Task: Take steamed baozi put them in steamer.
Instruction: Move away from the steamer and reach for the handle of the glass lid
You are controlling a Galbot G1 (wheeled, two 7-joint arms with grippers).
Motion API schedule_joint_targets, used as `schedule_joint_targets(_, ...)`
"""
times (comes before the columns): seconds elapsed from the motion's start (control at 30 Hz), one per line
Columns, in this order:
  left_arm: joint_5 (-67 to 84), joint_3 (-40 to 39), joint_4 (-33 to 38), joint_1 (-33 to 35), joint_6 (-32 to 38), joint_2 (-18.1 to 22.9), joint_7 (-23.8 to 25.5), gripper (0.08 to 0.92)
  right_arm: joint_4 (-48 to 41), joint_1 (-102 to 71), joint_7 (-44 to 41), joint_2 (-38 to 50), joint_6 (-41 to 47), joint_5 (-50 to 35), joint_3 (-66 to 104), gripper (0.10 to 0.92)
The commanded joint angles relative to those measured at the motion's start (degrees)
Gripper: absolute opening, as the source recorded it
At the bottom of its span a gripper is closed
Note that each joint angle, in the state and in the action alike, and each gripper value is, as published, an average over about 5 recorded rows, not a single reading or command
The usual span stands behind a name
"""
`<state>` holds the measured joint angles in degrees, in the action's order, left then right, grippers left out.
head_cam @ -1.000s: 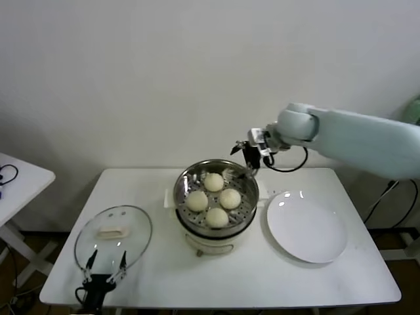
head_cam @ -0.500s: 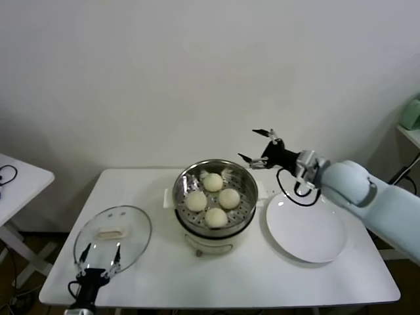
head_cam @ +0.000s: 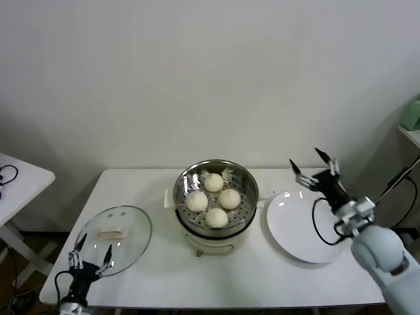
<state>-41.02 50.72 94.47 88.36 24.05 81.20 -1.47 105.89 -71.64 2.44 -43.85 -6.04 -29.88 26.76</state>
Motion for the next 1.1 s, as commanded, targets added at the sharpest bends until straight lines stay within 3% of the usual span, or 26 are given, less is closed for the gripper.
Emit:
schedule_joint_targets(0.03,-24.7,1.2,0.4,-2.0,1.0,-4.9,-0.3,0.823,-2.1,-22.9,2.7,-11.5,-10.5,1.1,17.0,0.823)
schedule_joint_targets(0.33,-26.7,0.8,-1.3,-5.5,-4.2,-6.6,0.6,0.823,-5.1,-22.6,2.5,-14.4,-14.1,1.3,15.6,0.823)
schedule_joint_targets(1.1,-31.5,-0.8,-8.1,-12.5,-7.5,-4.1,-0.6,0.823,-6.8,-21.5,2.8,-17.1,-17.2,1.2,14.9,0.823)
